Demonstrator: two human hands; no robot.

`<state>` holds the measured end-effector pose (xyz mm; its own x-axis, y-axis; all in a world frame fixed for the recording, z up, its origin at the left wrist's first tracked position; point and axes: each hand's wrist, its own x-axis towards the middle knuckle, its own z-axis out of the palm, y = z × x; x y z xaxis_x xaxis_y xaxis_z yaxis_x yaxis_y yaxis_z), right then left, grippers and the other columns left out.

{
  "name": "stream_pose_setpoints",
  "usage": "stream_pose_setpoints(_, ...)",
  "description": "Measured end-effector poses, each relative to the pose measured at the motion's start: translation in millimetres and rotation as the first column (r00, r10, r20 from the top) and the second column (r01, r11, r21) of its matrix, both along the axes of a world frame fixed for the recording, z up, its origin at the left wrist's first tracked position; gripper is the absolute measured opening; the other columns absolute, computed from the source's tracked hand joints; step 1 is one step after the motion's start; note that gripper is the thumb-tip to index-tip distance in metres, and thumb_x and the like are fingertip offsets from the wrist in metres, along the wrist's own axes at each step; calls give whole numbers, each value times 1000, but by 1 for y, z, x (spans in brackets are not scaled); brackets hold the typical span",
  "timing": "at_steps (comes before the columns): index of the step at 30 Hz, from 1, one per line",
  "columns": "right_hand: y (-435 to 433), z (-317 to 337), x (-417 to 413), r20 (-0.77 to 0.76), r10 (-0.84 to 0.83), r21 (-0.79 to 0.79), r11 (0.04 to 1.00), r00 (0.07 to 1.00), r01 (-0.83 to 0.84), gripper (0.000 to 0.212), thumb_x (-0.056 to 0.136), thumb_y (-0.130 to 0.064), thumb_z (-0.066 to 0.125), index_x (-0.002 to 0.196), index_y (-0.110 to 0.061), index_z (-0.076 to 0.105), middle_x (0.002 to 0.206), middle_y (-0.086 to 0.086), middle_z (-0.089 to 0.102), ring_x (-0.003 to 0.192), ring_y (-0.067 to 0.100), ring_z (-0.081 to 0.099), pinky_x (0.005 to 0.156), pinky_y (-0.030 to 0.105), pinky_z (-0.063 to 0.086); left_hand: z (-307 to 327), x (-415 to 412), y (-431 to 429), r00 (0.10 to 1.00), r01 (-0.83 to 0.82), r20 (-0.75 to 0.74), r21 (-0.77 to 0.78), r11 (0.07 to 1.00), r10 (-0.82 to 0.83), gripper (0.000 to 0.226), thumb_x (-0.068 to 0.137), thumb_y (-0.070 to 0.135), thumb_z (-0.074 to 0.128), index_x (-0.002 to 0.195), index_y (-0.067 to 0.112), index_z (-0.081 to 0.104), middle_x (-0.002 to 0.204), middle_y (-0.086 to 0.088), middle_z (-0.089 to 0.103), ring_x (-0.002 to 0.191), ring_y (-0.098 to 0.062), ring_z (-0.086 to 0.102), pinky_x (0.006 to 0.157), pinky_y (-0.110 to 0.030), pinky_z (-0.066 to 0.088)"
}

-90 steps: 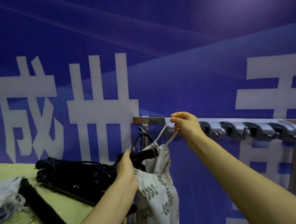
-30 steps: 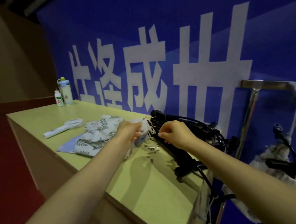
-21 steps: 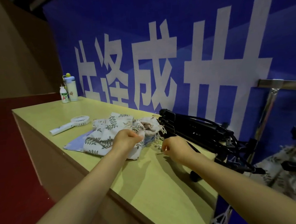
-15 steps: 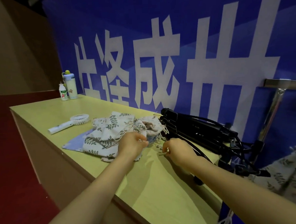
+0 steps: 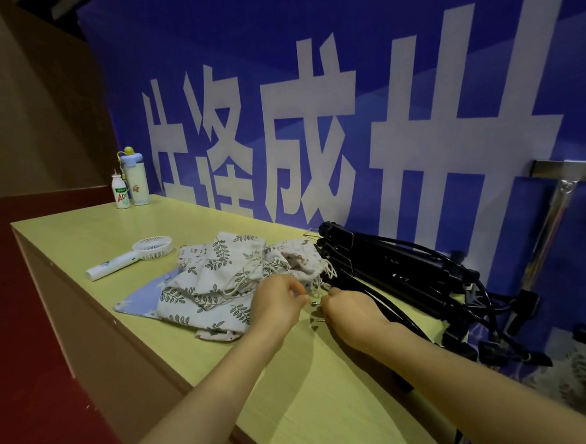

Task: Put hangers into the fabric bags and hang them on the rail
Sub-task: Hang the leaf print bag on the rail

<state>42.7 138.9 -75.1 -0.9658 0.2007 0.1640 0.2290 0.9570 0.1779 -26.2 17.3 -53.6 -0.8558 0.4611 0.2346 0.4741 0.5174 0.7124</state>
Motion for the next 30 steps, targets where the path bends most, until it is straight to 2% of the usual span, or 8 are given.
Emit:
stream_pose_setpoints(3, -2, 3, -4, -70, -3, -99, 995, 998, -4, 17, 92, -5, 47, 108, -9, 53, 106, 9, 52, 77, 20, 41, 65, 32, 41, 7, -11, -5, 990, -121, -65, 22, 992, 122, 8, 82, 24, 68, 82, 23, 60, 89, -5, 64, 81, -21, 58, 69, -29, 45)
stream_pose_setpoints(7, -16, 23, -5, -279, -51, -447, 891, 959, -83, 10, 97, -16, 41, 103, -16, 49, 103, 2, 50, 85, 17, 49, 69, 28, 41, 7, -27, -16, 944, -281, -164, 48, 958, 285, 33, 82, 32, 69, 103, 14, 52, 104, -5, 58, 100, -25, 56, 83, -39, 50)
stream_pose_setpoints(12, -35, 36, -9, -378, -169, -821, 515, 910, -245, 14, 99, -12, 35, 93, -10, 48, 82, 6, 62, 73, 18, 56, 66, 36, 50, 2, -51, -27, 923, -346, -152, 73, 935, 353, 50, 82, 41, 66, 117, 10, 48, 115, -8, 60, 106, -29, 57, 82, -40, 50)
stream_pose_setpoints(15, -41, 39, -17, -485, -237, -843, 380, 842, -379, 19, 101, -13, 33, 87, -17, 47, 76, 5, 66, 66, 18, 62, 71, 39, 54, 0, -58, -27, 918, -348, -197, 17, 937, 344, 45, 77, 51, 66, 104, 15, 57, 107, -2, 61, 100, -24, 58, 78, -36, 51)
stream_pose_setpoints(19, -47, 47, -35, -509, -300, -857, 264, 807, -443, 20, 102, -16, 32, 86, -18, 45, 85, 5, 67, 78, 20, 69, 73, 34, 57, 4, -58, -20, 908, -353, -224, 43, 934, 354, 17, 89, 32, 58, 85, 15, 61, 88, -2, 63, 82, -22, 58, 64, -32, 49)
stream_pose_setpoints(21, -51, 53, -47, -493, -322, -870, 210, 808, -447, 21, 102, -16, 31, 85, -17, 44, 89, 4, 66, 84, 19, 69, 82, 34, 57, 13, -60, -21, 918, -363, -118, 134, 922, 378, 20, 93, 24, 51, 77, 12, 57, 70, -2, 59, 64, -21, 53, 52, -27, 38)
stream_pose_setpoints(25, -63, 67, -65, -475, -341, -867, 22, 811, -498, 23, 102, -10, 29, 84, -14, 41, 105, 13, 64, 95, 22, 65, 88, 31, 54, 38, -67, -35, 917, -399, 164, 370, 839, 364, 22, 96, 16, 44, 74, 13, 48, 66, -1, 48, 66, -23, 46, 59, -29, 34)
stream_pose_setpoints(30, -90, 86, -70, -528, -187, -849, 114, 828, -516, 18, 103, -14, 28, 91, -14, 41, 115, 6, 61, 106, 16, 60, 95, 30, 48, 68, -65, -60, 918, -393, 271, 521, 758, 289, 15, 96, 15, 42, 83, 10, 48, 77, -9, 53, 73, -26, 50, 65, -36, 44)
